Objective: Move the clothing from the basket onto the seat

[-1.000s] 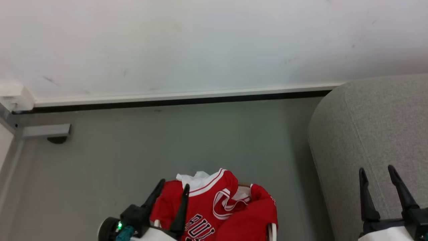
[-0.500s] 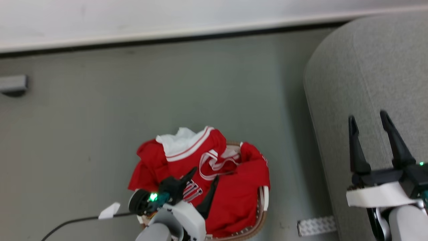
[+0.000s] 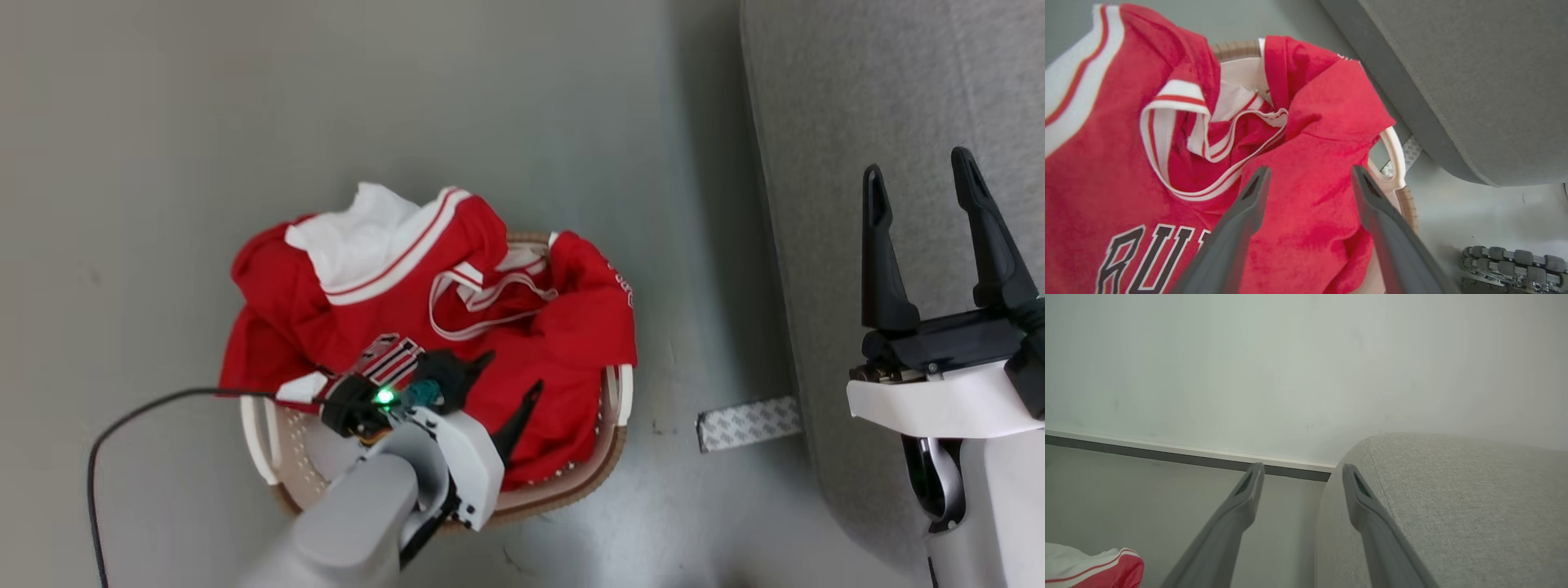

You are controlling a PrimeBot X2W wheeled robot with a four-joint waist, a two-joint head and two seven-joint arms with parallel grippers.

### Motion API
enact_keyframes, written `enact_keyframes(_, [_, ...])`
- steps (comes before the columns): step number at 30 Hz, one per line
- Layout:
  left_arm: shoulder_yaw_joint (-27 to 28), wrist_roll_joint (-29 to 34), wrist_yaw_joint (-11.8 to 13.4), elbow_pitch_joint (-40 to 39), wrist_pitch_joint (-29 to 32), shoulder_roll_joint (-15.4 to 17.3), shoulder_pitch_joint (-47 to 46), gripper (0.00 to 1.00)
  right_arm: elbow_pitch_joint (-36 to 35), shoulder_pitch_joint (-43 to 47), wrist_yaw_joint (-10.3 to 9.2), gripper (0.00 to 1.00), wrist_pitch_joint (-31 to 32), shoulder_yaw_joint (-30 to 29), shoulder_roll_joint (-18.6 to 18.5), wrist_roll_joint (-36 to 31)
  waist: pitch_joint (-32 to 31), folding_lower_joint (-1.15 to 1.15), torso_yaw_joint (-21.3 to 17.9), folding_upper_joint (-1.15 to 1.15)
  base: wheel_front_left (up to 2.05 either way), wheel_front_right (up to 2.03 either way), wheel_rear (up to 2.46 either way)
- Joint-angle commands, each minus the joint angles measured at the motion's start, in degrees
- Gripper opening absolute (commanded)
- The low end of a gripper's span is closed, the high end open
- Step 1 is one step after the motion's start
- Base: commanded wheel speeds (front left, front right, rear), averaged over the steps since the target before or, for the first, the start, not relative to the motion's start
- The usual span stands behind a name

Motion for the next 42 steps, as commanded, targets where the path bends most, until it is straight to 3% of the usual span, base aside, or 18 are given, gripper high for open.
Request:
enact_keyframes(1, [-1.49,-1.74,0.12,0.13,0.13,1.06,-1.55,1.0,-0.46,-1.26,-0.14,1.0,-0.17,0.16,0.0,0.5,3.88,-0.01,-1.25,0.0,0.0,0.0,0.0])
enact_keyframes(11, [-13.36,-13.02,0.12,-0.39,1.36,5.93,-8.87,1.0,-1.16,-3.62,-0.14,1.0,-0.16,0.62,-0.01,1.16,9.14,-0.01,-1.44,0.0,0.0,0.0,0.0])
enact_keyframes(17, [-19.91,-18.12,0.11,-1.66,0.86,6.73,-10.97,1.0,-1.44,-4.14,-0.14,1.0,-0.17,0.71,-0.01,1.58,10.94,-0.01,-1.79,0.0,0.0,0.0,0.0])
enact_keyframes(18, [-20.91,-18.75,0.11,-1.82,0.8,6.83,-11.12,0.95,-1.35,-4.13,-0.14,1.0,-0.17,0.71,-0.01,1.64,11.06,-0.01,-1.85,0.0,0.0,0.0,0.0])
enact_keyframes(19, [-21.6,-19.21,0.11,-2.01,0.6,6.86,-11.3,0.41,-1.25,-4.05,-0.14,1.0,-0.17,0.7,-0.02,1.69,11.09,-0.01,-1.87,0.0,0.0,0.0,0.0])
enact_keyframes(20, [-22.22,-19.81,0.1,-2.35,0.39,6.81,-11.27,0.0,-1.1,-3.85,-0.14,1.0,-0.17,0.68,-0.01,1.65,10.93,-0.01,-1.85,0.0,0.0,0.0,0.0])
enact_keyframes(31, [-23.56,-23.23,0.1,-5.72,-2.29,7.17,-8.46,0.0,1.64,0.25,-0.14,1.0,-0.17,-1.46,-0.04,1.05,0.85,-0.01,0.41,0.0,0.0,0.0,0.0])
enact_keyframes(42, [-12.67,-18.12,0.1,-16.54,-2.32,7.94,2.93,0.0,5.5,9.82,-0.14,1.0,-0.16,-3.75,-0.07,-0.58,-20.0,-0.01,5.07,0.0,0.0,0.0,0.0])
